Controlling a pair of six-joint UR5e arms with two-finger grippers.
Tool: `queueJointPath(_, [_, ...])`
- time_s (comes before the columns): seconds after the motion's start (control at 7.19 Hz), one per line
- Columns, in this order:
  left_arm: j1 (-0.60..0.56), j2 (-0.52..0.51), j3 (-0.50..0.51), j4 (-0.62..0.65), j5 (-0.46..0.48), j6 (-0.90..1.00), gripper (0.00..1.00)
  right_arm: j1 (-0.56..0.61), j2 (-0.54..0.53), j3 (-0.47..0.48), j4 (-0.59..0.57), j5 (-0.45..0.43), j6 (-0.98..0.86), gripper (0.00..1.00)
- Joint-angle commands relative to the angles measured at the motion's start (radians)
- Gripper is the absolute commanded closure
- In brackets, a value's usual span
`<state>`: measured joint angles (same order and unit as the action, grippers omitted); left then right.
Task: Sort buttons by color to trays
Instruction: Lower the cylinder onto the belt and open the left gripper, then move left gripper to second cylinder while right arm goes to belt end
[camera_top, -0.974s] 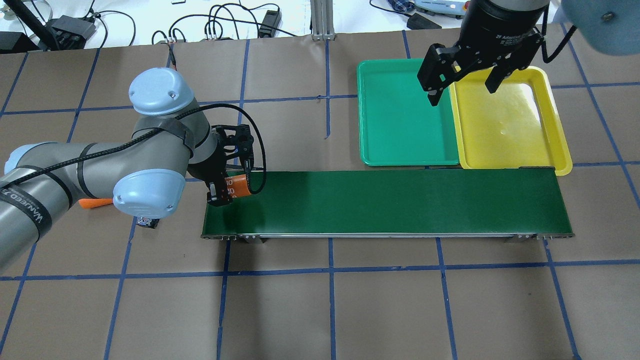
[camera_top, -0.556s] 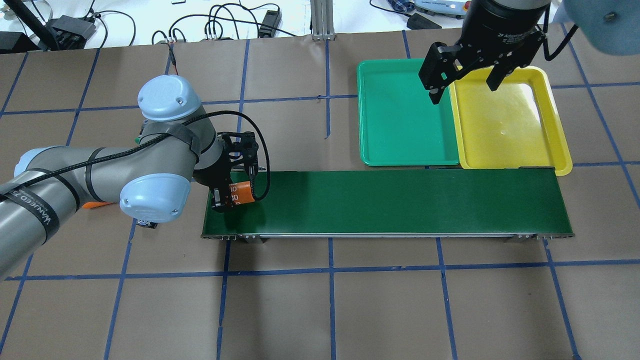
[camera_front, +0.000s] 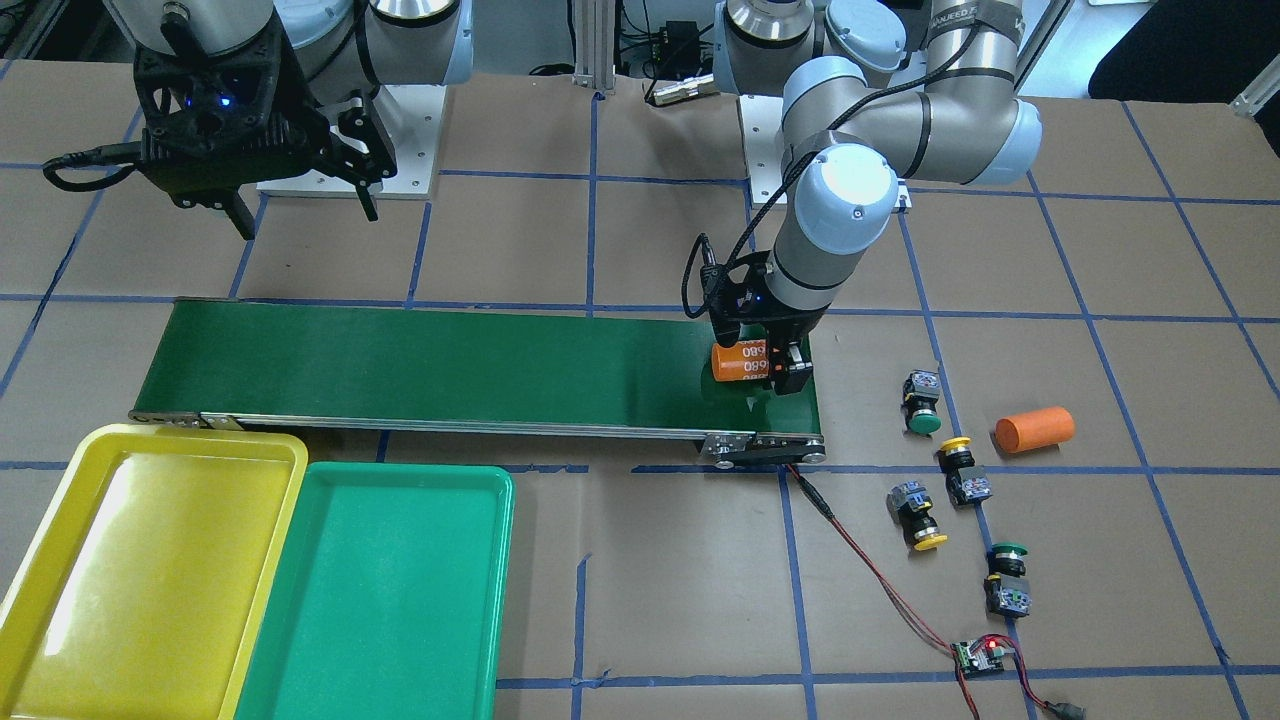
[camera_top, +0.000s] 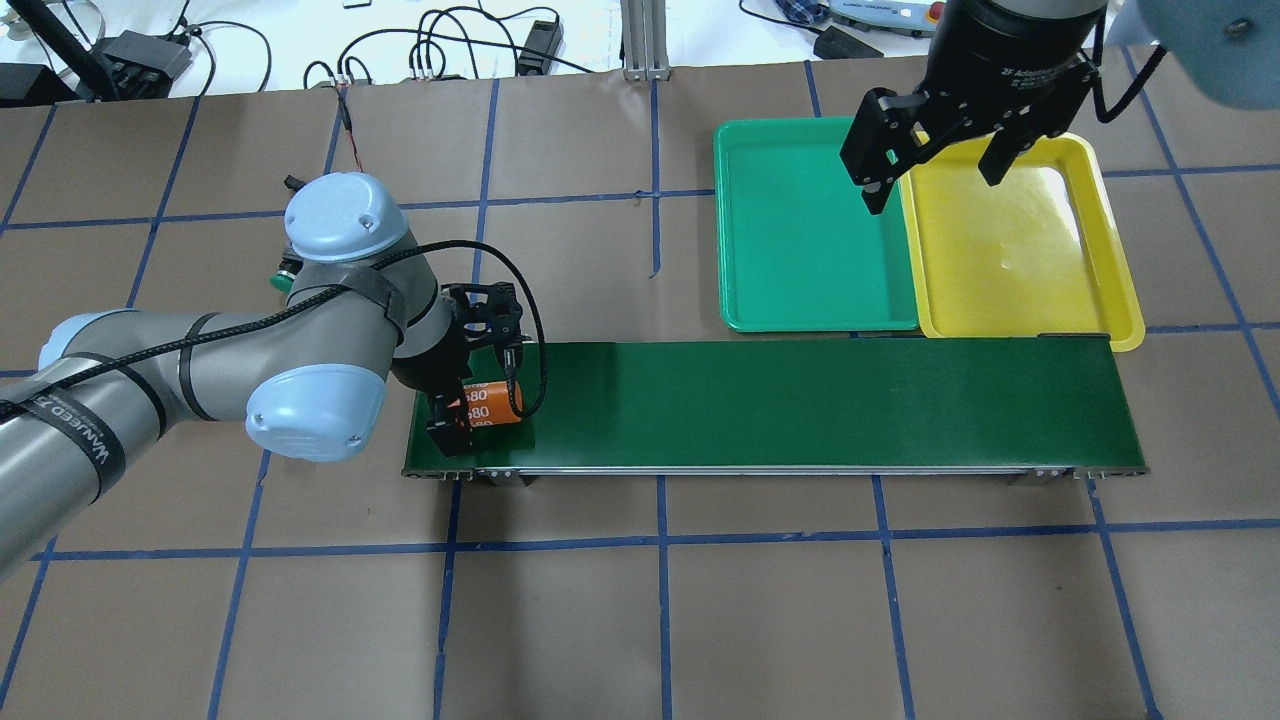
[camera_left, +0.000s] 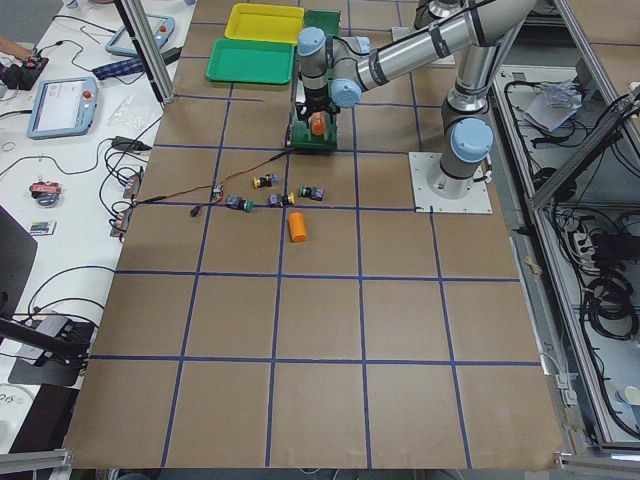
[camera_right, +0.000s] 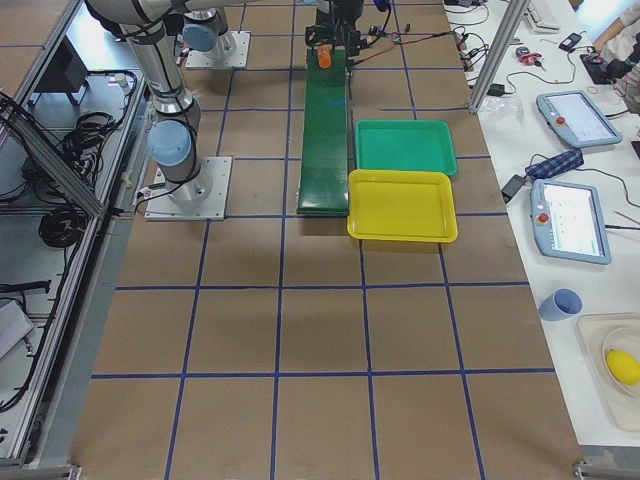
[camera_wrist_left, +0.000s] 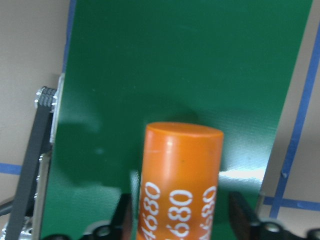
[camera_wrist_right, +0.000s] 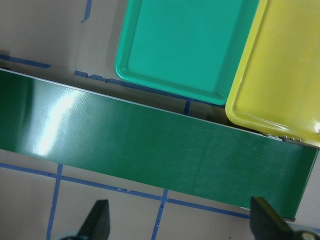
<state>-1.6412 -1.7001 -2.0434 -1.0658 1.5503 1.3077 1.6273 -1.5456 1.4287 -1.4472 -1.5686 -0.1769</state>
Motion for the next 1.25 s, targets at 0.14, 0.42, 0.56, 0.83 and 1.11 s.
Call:
queueJointPath(0.14, [-0.002, 0.092, 0.032, -0.025, 0.004, -0.013, 0.0, 0.002, 0.007, 0.006, 0.014, -0.001, 0.017, 0.0])
queueJointPath(0.42, [0.015, 0.167, 0.147, -0.212, 0.013, -0.143, 0.0, 0.003, 0.021, 0.062, 0.007, 0.006, 0.014, 0.0])
queueJointPath(0.56, [0.047, 0.178, 0.199, -0.247, 0.019, -0.231, 0.0, 0.003, 0.024, 0.105, -0.001, 0.01, 0.013, 0.0])
queueJointPath(0.83, [0.226, 0.18, 0.216, -0.231, 0.034, -0.429, 0.0, 0.003, 0.03, 0.198, -0.089, 0.007, -0.002, 0.0])
queueJointPath(1.11, [0.409, 0.149, 0.204, -0.177, 0.033, -0.64, 0.0, 0.003, 0.021, 0.257, -0.156, 0.002, -0.118, 0.0])
